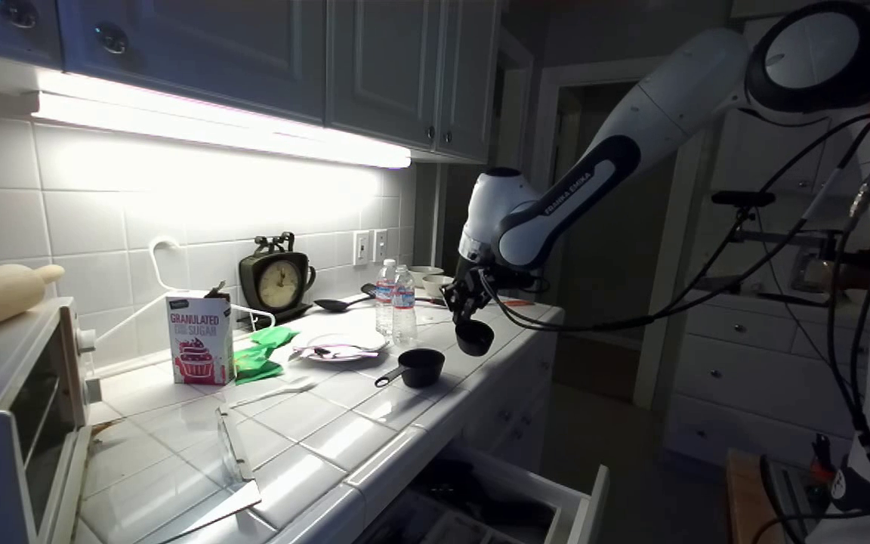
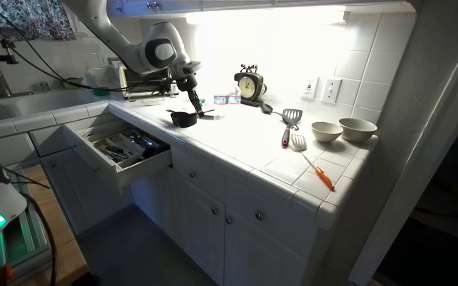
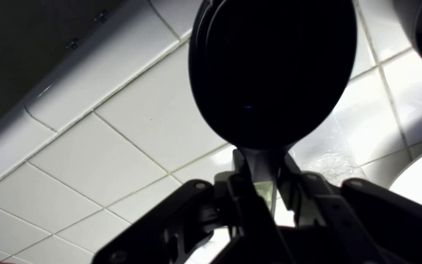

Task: Move the objects from the black scop on the right into the scoop on the left

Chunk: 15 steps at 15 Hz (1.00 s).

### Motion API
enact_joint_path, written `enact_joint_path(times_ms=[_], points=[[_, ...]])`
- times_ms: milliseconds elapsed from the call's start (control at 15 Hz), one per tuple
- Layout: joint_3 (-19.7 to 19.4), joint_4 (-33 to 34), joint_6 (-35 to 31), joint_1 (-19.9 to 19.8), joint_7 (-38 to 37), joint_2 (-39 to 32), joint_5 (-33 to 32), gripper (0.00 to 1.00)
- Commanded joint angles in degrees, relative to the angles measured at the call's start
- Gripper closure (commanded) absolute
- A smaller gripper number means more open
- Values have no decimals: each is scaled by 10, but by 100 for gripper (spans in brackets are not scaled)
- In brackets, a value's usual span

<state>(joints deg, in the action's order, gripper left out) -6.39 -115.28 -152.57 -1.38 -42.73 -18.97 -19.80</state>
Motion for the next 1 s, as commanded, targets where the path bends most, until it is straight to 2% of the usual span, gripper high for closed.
enact_joint_path(times_ms=[0, 933], points=[[-15, 27, -4, 11, 24, -30, 45, 94], [-27, 82, 21, 20, 0, -89, 162, 94]])
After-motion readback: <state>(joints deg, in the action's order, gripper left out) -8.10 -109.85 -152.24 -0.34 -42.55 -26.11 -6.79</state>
